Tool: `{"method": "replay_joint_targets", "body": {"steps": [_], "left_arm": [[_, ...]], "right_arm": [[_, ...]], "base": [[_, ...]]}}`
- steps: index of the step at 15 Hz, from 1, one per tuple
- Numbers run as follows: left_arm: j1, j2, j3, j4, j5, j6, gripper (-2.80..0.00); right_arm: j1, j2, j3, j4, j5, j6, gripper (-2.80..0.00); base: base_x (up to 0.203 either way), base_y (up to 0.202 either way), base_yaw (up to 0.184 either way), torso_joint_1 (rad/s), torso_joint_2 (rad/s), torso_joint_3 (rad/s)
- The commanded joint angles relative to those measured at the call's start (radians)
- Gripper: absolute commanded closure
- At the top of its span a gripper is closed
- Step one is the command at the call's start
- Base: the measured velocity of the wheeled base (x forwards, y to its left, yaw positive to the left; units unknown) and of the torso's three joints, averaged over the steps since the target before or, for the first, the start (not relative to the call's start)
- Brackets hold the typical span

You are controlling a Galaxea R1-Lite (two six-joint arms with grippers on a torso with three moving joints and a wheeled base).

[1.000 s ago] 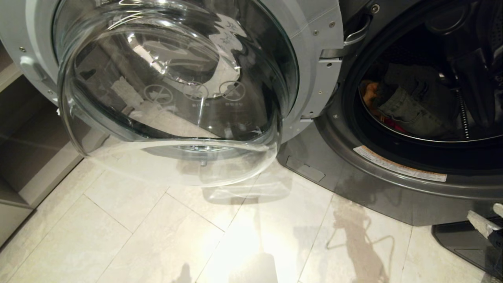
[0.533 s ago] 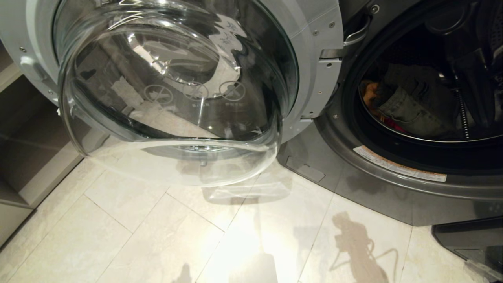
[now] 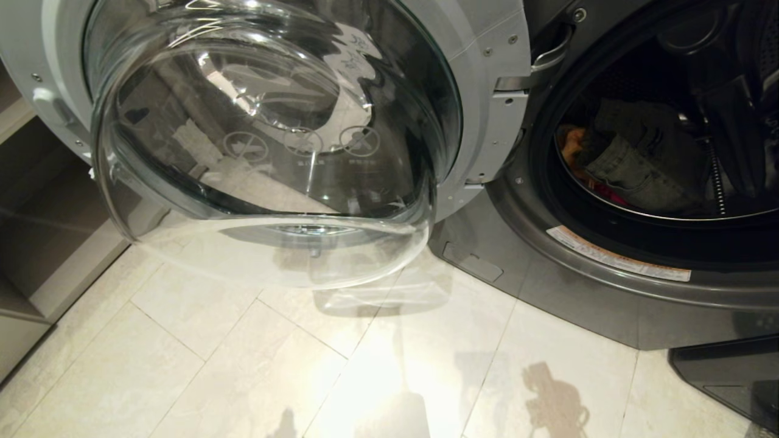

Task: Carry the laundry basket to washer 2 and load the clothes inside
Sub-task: Close the washing machine door with the left hand

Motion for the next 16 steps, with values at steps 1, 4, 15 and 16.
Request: {"method": "replay_joint_targets", "body": {"steps": [1,4,15,16], "left_arm": [[0.000,0.000,0.040,-0.001,0.000,0.000,0.00],[0.000,0.000,0.040,-0.001,0.000,0.000,0.00],[0.000,0.000,0.040,-0.001,0.000,0.001,0.00],[0.000,0.000,0.040,-0.001,0.000,0.001,0.00]], "right_arm": [[-0.015,-0.248,0.001,0.011,0.004,0.000,0.00],[-0.025,-0.266,0.001,0.030,0.001,0.090,0.00],[-0.025,-0.266,0.001,0.034,-0.029,0.107,0.00],[-0.025,-0.266,0.001,0.034,-0.027,0.103,0.00]], "base": [[0.000,0.000,0.000,0.000,0.00,0.000],[0.000,0.000,0.000,0.000,0.00,0.000],[0.000,0.000,0.000,0.000,0.00,0.000],[0.000,0.000,0.000,0.000,0.00,0.000]]}}
